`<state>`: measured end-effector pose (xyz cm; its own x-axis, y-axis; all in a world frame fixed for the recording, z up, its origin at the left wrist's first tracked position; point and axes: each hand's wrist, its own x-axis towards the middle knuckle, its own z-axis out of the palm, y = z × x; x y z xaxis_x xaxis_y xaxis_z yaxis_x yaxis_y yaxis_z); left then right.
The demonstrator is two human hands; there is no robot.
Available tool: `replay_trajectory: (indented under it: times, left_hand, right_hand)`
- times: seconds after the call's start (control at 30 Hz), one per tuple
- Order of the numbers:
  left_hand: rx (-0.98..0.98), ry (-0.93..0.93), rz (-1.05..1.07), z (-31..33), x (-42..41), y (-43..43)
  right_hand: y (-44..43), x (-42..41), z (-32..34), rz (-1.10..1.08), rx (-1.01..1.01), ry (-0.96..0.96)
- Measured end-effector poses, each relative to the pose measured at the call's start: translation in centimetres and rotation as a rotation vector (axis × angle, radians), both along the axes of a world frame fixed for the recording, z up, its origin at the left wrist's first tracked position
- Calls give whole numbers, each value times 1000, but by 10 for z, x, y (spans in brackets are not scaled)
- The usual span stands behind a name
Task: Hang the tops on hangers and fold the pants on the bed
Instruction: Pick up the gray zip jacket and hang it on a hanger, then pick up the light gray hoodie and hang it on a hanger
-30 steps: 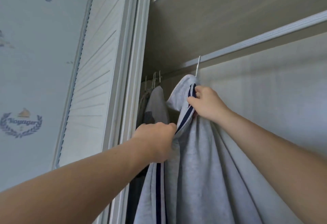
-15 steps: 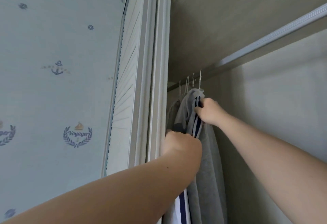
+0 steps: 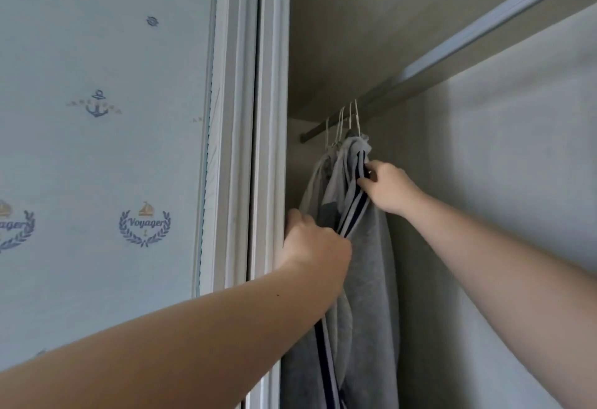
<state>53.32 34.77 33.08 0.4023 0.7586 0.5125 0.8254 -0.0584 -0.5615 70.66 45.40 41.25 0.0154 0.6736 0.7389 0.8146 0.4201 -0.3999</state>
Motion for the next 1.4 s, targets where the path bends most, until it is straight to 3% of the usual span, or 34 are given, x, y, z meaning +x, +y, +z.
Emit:
replay_trajectory:
  times: [0.37,0.7,0.93,1.1,1.4]
  left_hand:
    - [299,98,-228,-19,-68,-48]
    - [286,-68,-228,-69,-256,-154]
    - [212,-155,-21,-139,-447,-277]
    - [148,-289,237,-209,-578,-395]
    - [35,-629,764,-363,-716,-621]
  right_hand:
    - [-120,-11,-63,-163,206,-358]
    - [-229,-176,-114,70,242,-526]
    - [-316,-358,-181,306,160,-553]
    - [-386,-501,-239,565,148,-584]
    - [-514,-743,-358,1099,44,-638]
